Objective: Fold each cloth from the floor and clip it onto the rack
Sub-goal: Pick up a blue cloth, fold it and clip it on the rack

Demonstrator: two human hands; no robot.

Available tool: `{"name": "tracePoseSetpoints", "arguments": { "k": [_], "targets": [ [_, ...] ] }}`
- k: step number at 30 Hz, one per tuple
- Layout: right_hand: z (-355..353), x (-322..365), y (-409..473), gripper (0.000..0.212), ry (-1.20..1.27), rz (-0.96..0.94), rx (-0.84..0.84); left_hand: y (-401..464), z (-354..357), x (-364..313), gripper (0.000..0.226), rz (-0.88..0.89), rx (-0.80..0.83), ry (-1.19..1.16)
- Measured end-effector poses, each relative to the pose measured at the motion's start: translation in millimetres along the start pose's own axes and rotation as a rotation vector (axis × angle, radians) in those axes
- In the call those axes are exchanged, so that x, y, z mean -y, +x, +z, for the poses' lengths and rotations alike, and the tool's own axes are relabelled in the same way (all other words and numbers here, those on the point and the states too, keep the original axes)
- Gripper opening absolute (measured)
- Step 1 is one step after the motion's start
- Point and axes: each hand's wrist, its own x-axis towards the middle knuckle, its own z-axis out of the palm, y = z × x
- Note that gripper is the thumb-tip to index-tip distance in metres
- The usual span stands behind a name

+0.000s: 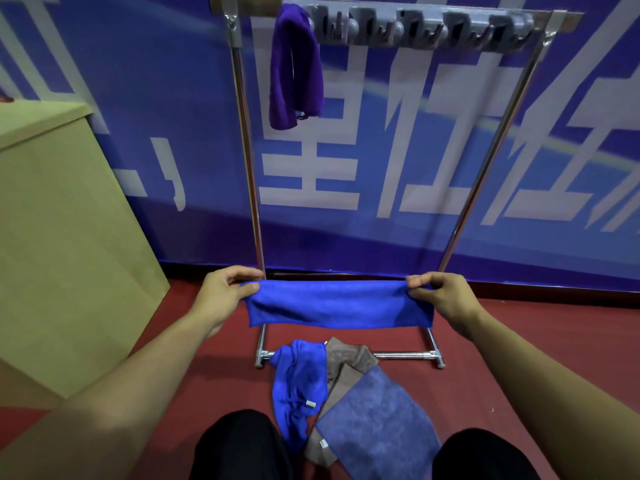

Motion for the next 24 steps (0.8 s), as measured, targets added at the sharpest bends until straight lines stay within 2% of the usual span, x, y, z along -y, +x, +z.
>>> {"name": "tracePoseSetpoints", "arguments": {
  "k": [2,6,8,11,17,24],
  "targets": [
    [-2.4,-1.4,1.2,0.016,-0.060,-0.012,-0.009,2.1,-2.0,1.3,0.038,0.069,0.048,0.168],
    [-7.8,-2.4,1.9,0.029,-0.202,-0.033,0.021,6.7,-6.8,6.8,0.064,0.127,0.183,0.393],
    [-8.8,-1.6,1.6,0.032,-0.260,-0.035,0.041,7.9,-7.0,9.3,0.060,0.135,0.217,0.499],
    [-9.6,1.3,0.6,0.024,-0.335,-0.045,0.071,7.7,-6.7,10.1,0.043,0.149,0.252,0.622],
    [-9.8,6.1,-3.7,0.015,-0.324,-0.009,0.114,0.5,-5.1,1.6,0.022,0.103,0.241,0.528],
    [-2.5,6.0,-4.2,0.024,-0.315,0.022,0.032,-2.7,-2.4,-2.9,0.024,0.084,0.135,0.429]
  ]
}}
